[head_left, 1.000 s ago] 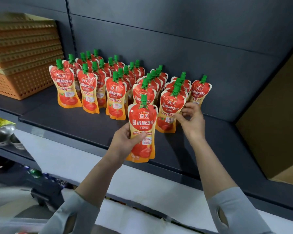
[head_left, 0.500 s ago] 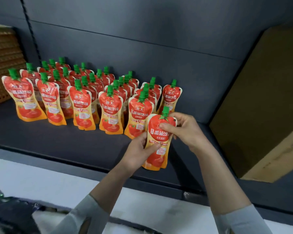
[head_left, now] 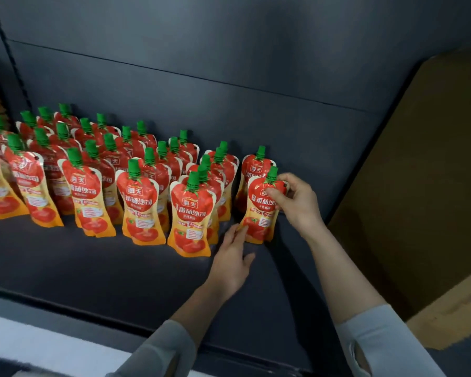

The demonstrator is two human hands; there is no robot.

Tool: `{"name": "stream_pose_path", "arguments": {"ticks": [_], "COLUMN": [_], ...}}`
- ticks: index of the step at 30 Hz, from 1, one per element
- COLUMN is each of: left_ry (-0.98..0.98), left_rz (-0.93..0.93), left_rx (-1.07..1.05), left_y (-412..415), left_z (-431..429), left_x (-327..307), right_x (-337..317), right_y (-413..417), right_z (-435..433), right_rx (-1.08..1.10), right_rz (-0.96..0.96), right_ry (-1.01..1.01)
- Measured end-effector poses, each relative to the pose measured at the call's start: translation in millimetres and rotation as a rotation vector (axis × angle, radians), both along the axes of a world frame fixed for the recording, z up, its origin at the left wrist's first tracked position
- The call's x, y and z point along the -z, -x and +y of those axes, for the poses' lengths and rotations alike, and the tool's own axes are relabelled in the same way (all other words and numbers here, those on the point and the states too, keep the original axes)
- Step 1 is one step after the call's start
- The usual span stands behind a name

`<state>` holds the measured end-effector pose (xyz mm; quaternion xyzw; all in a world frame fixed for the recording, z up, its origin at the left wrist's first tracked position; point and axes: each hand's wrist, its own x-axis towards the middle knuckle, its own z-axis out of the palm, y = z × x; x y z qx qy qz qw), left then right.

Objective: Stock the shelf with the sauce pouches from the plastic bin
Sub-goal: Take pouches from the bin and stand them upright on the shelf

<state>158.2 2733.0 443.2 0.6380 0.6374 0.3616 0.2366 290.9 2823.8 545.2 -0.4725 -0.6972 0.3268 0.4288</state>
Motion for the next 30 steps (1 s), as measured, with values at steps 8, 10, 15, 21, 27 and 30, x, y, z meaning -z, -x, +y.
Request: {"name": "stream_pose_path", "arguments": {"ticks": [8,10,15,21,27,30], "left_ry": [0.05,0.056,0.056,0.033,-0.095,-0.151], "left_rz": [0.07,0.075,0.072,0.055,-0.028,-0.125], "left_rx": [-0.081,-0.086,-0.084,-0.031,-0.003,0.007], "left_y": [-4,-6,-4,0,17,35], "left_z": [39,42,43,28,-25,-65], "left_x": [-2,-1,1,-2,-11,-13], "right_x": [10,12,13,11,20,33], "right_y": [18,21,22,20,12,15], "right_z": [40,42,45,34,-13,-54], "right_rx": [0.102,0.114,0.109,0.121,0.276,0.283], "right_rz": [-0.103,-0.117,-0.173,-0.287,-0.381,-0.387], "right_ry": [-0.172,-0.198,-0.238,-0.294,-0.368,-0.37]}}
